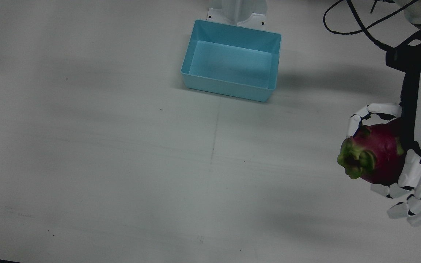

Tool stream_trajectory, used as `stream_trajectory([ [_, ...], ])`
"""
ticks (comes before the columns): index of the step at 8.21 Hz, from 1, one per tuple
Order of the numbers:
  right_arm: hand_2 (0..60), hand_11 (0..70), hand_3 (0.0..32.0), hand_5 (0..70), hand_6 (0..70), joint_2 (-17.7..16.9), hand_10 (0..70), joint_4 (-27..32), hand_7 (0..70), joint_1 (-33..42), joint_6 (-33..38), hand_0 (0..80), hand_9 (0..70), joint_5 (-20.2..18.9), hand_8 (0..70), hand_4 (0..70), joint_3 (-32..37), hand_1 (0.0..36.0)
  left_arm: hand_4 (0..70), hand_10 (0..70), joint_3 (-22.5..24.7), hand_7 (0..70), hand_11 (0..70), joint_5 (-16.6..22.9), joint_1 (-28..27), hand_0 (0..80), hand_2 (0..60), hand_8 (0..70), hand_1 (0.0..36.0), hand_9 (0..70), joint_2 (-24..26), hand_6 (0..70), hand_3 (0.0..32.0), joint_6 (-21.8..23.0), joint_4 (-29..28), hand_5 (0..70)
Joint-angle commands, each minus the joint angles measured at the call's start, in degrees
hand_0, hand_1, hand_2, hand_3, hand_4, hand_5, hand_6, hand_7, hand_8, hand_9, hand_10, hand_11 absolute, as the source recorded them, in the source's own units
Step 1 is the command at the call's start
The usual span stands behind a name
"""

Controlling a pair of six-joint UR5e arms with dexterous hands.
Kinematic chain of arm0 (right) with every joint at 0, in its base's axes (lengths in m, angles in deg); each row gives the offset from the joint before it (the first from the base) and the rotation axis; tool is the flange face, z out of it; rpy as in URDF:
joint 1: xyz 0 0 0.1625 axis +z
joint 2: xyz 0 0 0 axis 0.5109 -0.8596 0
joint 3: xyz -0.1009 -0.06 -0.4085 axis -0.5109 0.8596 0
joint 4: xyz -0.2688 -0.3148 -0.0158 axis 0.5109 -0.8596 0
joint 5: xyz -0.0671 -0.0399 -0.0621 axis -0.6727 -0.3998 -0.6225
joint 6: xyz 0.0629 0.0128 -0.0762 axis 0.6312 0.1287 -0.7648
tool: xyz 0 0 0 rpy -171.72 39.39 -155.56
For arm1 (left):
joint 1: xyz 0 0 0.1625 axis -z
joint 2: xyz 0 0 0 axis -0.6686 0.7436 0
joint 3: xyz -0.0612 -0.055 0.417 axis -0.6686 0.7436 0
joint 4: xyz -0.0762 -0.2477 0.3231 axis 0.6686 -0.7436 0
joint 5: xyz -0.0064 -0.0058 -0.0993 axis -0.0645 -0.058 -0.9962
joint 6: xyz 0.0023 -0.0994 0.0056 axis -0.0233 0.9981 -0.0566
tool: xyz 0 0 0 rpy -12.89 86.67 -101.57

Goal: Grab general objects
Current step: 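Lift the dragon fruit with the left hand and carry it toward the tray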

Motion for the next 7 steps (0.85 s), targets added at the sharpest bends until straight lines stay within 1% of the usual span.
stream_trajectory([
  [1, 0.0, 0.0, 0.0, 0.0, 0.0, 0.00, 0.0, 0.00, 0.0, 0.00, 0.00, 0.0, 0.0, 0.00, 0.0, 0.0, 0.00, 0.0, 9.7, 30.3, 1.29, 29.8, 44.6, 1.45, -3.41, 24.3, 60.0, 14.1, 21.4, 24.7, 0.58, 11.7, 0.0, 0.00, -10.69, 55.3],
  [2, 0.0, 0.0, 0.0, 0.0, 0.0, 0.00, 0.0, 0.00, 0.0, 0.00, 0.00, 0.0, 0.0, 0.00, 0.0, 0.0, 0.00, 0.0, 11.9, 31.7, 1.21, 31.0, 46.4, 7.73, -2.36, 29.5, 60.0, 15.2, 20.4, 26.5, 0.32, 11.5, 0.0, 0.00, -18.84, 54.8],
  [3, 0.0, 0.0, 0.0, 0.0, 0.0, 0.00, 0.0, 0.00, 0.0, 0.00, 0.00, 0.0, 0.0, 0.00, 0.0, 0.0, 0.00, 0.0, 16.1, 32.0, 1.38, 36.0, 47.1, 11.97, -2.09, 44.0, 60.0, 17.8, 24.7, 29.8, 0.66, 15.7, 0.0, 0.08, -21.62, 67.6],
  [4, 0.0, 0.0, 0.0, 0.0, 0.0, 0.00, 0.0, 0.00, 0.0, 0.00, 0.00, 0.0, 0.0, 0.00, 0.0, 0.0, 0.00, 0.0, 17.4, 33.6, 3.21, 37.3, 49.3, 14.10, -3.05, 46.2, 60.0, 19.2, 25.4, 31.7, 0.75, 16.6, 0.0, 0.00, -23.39, 69.5],
  [5, 0.0, 0.0, 0.0, 0.0, 0.0, 0.00, 0.0, 0.00, 0.0, 0.00, -0.09, 0.0, 0.0, 0.00, 0.0, 0.0, 0.00, 0.0, 19.8, 34.9, 3.40, 40.3, 51.1, 19.00, -3.49, 47.8, 60.0, 22.3, 26.5, 35.8, 0.75, 19.0, 0.0, 0.00, -24.71, 70.0],
  [6, 0.0, 0.0, 0.0, 0.0, 0.0, 0.00, 0.0, 0.00, 0.0, 0.00, 0.00, 0.0, 0.0, 0.00, 0.0, 0.0, 0.00, 0.0, 22.5, 36.8, 3.49, 44.4, 53.7, 23.13, -4.28, 50.9, 60.0, 25.4, 29.0, 39.7, 0.93, 22.7, 0.0, -0.61, -25.68, 70.0],
  [7, 0.0, 0.0, 0.0, 0.0, 0.0, 0.00, 0.0, 0.00, 0.0, 0.00, 0.00, 0.0, 0.0, 0.00, 0.0, 0.0, 0.00, 0.0, 22.5, 36.7, 3.66, 44.2, 53.6, 25.26, -5.68, 51.7, 60.0, 25.1, 29.2, 39.4, 0.84, 22.6, 0.0, -0.79, -26.04, 70.0],
])
